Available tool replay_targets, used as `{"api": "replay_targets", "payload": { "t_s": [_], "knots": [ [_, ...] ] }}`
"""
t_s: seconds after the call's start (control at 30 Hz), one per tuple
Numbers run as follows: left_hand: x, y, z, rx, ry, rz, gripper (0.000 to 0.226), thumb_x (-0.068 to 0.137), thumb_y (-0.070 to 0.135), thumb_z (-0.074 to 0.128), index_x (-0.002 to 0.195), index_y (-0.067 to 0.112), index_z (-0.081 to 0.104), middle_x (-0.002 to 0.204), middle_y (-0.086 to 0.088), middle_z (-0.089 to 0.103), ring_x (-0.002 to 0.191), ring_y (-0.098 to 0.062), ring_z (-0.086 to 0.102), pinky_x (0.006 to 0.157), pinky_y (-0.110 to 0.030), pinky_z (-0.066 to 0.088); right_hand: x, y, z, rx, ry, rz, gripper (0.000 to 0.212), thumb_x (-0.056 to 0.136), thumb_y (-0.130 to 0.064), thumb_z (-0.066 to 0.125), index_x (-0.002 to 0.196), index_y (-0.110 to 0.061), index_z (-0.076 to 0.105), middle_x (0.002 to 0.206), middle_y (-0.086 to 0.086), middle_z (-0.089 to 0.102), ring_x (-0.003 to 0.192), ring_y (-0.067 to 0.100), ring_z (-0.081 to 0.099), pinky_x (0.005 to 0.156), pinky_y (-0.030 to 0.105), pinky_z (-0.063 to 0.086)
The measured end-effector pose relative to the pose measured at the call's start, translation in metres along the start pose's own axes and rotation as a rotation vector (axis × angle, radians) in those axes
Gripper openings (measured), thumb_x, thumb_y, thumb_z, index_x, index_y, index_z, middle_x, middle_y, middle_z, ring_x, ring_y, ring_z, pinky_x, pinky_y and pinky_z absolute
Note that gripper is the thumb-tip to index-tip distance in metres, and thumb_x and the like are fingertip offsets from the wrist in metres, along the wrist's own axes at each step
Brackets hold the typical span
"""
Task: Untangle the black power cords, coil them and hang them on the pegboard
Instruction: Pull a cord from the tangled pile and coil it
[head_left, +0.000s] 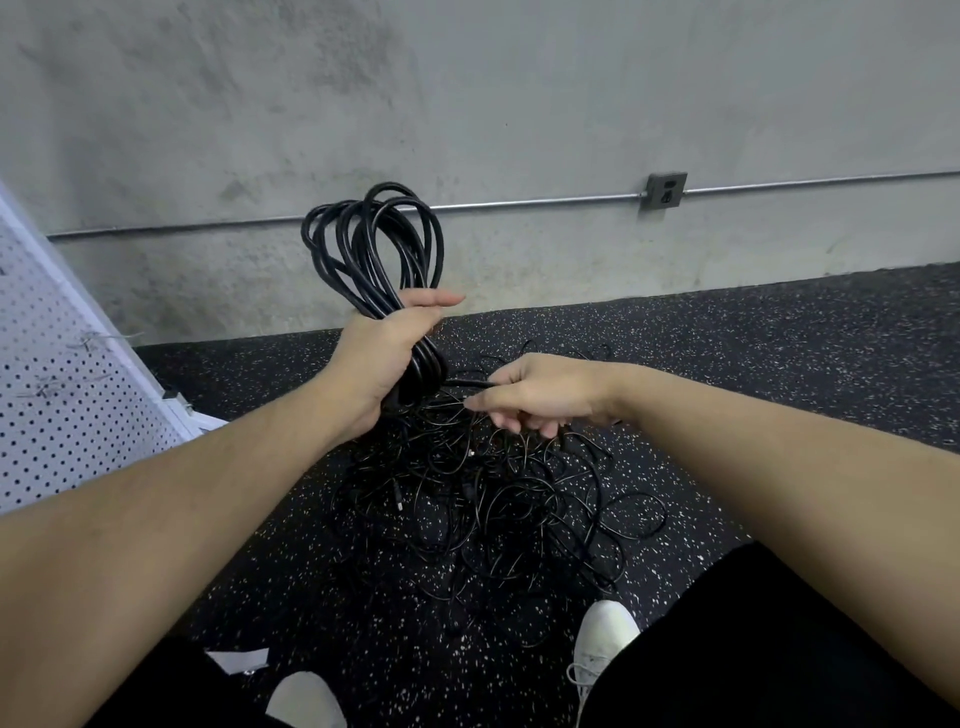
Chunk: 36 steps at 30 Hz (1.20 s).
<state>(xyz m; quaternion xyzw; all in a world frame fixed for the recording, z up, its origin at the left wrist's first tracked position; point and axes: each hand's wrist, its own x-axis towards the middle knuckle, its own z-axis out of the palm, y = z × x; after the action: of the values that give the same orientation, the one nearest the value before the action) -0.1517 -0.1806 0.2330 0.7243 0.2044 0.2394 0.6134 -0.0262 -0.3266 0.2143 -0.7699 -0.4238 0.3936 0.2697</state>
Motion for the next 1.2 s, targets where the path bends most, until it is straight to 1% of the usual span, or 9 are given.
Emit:
{"api": "replay_targets", "payload": {
  "t_s": [0.07,0.1,0.17,0.33,0.5,0.77,0.9,0.97,1.2],
  "knots": [
    [0.001,-0.002,0.000,0.029,0.007,-0.014,0.025,0.097,0.015,0.060,0.096,0.029,0.081,0.105,0.002,0.066,0.129,-0.032,0.053,0.091,-0.035,0.049,-0.001,0.001,0.000,-0.061,0.026,-0.004,0.044,0.099,-0.050,0.058,0.067,-0.020,0.056,0.062,-0.002,0.062,0.055,0.013,0.053,0.064,0.023,0.048],
    [0.001,-0.001,0.000,0.038,0.003,-0.006,0.024,0.098,0.014,0.060,0.095,0.027,0.080,0.093,-0.001,0.070,0.089,-0.001,0.057,0.083,-0.025,0.048,0.000,0.002,-0.001,-0.076,0.035,0.000,0.047,0.099,-0.051,0.057,0.065,-0.019,0.054,0.061,0.000,0.064,0.057,0.014,0.060,0.077,0.026,0.051],
    [0.002,0.001,-0.001,0.071,0.005,0.020,0.024,0.097,0.011,0.060,0.093,0.026,0.078,0.068,0.008,0.072,0.070,-0.002,0.065,0.069,-0.018,0.051,-0.002,0.005,-0.004,-0.135,0.034,0.006,0.047,0.098,-0.053,0.057,0.065,-0.020,0.053,0.062,0.003,0.067,0.071,0.020,0.071,0.096,0.033,0.047],
    [0.008,-0.001,-0.007,0.121,0.092,-0.011,0.034,0.094,0.012,0.058,0.089,0.036,0.080,0.130,-0.030,0.061,0.124,-0.047,0.058,0.107,-0.058,0.047,-0.012,0.014,-0.019,-0.099,0.071,0.019,0.031,0.100,-0.042,0.060,0.088,-0.014,0.066,0.062,0.001,0.056,0.049,0.009,0.052,0.059,0.026,0.045],
    [0.015,-0.011,-0.013,0.247,0.043,-0.057,0.036,0.090,0.011,0.056,0.094,0.038,0.080,0.095,-0.011,0.070,0.091,-0.025,0.063,0.089,-0.039,0.051,-0.019,0.000,-0.021,-0.019,0.134,-0.112,0.034,0.101,-0.042,0.056,0.077,-0.019,0.058,0.059,-0.002,0.056,0.067,0.013,0.064,0.096,0.025,0.041],
    [0.016,-0.018,-0.014,0.458,-0.160,-0.114,0.011,0.092,0.045,0.070,0.088,0.048,0.079,0.118,0.003,0.074,0.109,-0.020,0.067,0.106,-0.042,0.050,-0.027,-0.016,-0.016,0.127,0.168,-0.271,0.012,0.103,-0.021,0.057,0.097,-0.013,0.065,0.061,-0.004,0.054,0.052,0.010,0.046,0.058,0.023,0.042],
    [0.003,-0.011,-0.010,0.502,-0.278,-0.188,0.052,0.086,0.086,0.041,0.093,0.051,0.079,0.134,0.011,0.065,0.129,-0.020,0.054,0.119,-0.049,0.034,-0.020,-0.018,-0.015,0.386,0.341,-0.351,0.013,0.098,-0.016,0.065,0.108,-0.014,0.072,0.053,0.003,0.046,0.050,0.014,0.054,0.079,0.040,0.061],
    [-0.001,-0.007,-0.006,0.464,-0.290,-0.177,0.061,0.090,0.084,0.030,0.100,0.048,0.078,0.121,0.020,0.071,0.129,-0.017,0.052,0.121,-0.048,0.030,-0.018,-0.019,-0.016,0.491,0.369,-0.348,0.010,0.096,-0.017,0.068,0.101,-0.015,0.077,0.051,0.001,0.040,0.046,0.012,0.044,0.061,0.033,0.057],
    [0.004,-0.006,-0.005,0.582,-0.396,-0.017,0.043,0.081,0.066,0.072,0.068,0.025,0.077,0.076,0.003,0.076,0.078,-0.012,0.069,0.082,-0.033,0.051,-0.019,-0.028,-0.016,0.487,0.520,-0.307,0.010,0.091,-0.024,0.075,0.094,-0.014,0.076,0.051,-0.006,0.046,0.044,0.008,0.035,0.047,0.022,0.031]
  ]
}}
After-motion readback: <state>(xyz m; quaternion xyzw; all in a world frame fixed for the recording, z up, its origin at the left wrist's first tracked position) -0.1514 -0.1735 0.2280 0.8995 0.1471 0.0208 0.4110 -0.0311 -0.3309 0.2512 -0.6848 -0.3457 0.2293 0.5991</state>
